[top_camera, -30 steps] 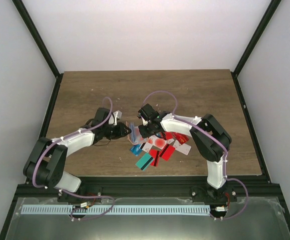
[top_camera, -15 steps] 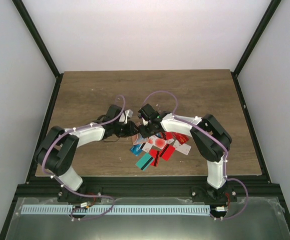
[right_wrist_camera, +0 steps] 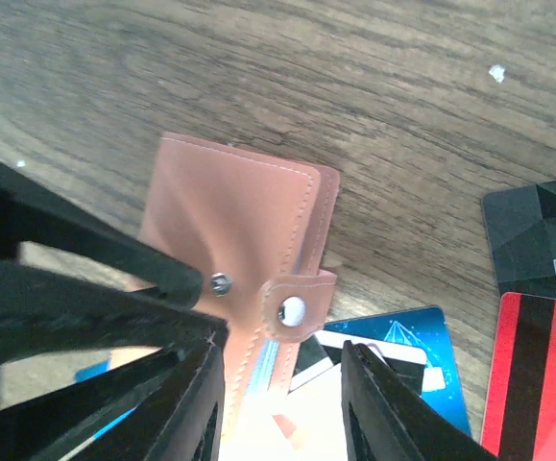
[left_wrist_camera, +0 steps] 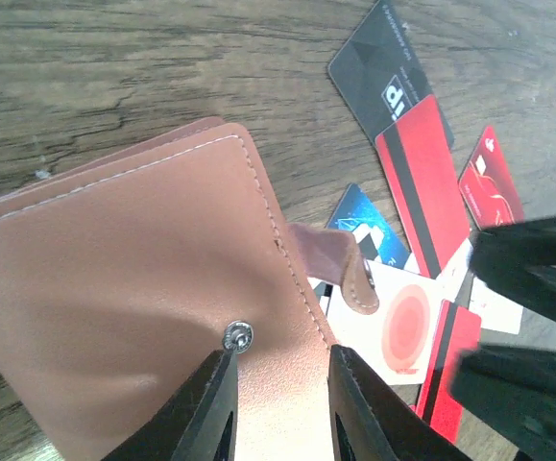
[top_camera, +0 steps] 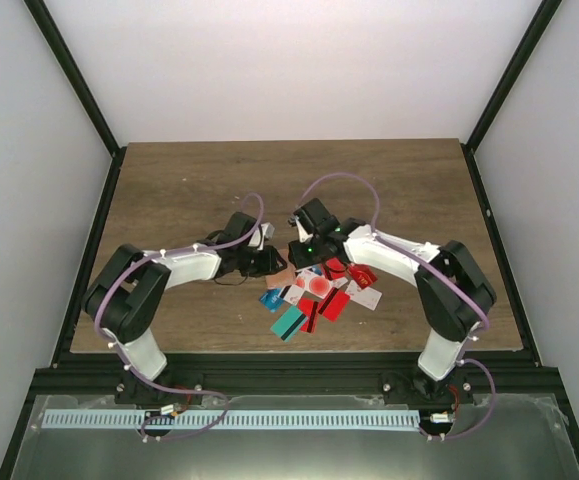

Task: Put the credit cards into the card holder

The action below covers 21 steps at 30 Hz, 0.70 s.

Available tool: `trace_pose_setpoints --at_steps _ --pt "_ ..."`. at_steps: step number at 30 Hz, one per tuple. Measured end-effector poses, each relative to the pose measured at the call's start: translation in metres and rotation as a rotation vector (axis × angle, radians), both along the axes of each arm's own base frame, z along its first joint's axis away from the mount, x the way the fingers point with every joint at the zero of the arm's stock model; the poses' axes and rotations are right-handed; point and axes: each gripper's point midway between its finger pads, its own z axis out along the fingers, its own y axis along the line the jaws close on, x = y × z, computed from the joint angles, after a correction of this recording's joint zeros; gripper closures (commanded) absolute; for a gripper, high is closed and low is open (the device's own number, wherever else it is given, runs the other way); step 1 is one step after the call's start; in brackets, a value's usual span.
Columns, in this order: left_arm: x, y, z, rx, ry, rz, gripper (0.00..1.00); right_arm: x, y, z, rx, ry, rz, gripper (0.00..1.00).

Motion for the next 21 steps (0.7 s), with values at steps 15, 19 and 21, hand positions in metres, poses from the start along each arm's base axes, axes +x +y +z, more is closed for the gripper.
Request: trace_pose_setpoints --at_steps 15,19,21 --pt "0.002 0.012 0.031 0.055 -0.098 0.047 0.66 -0.025 0.004 0.020 0.159 0.060 0.029 0.63" --pt "0.001 0.021 0.041 0.087 -0.132 0.054 0.71 -0.023 0.003 0.020 0.154 0.053 0.023 0.63" --pt "0.000 0.024 0.039 0.106 -0.132 0.050 0.73 -0.022 0.002 0.020 0.151 0.050 0.020 0.63"
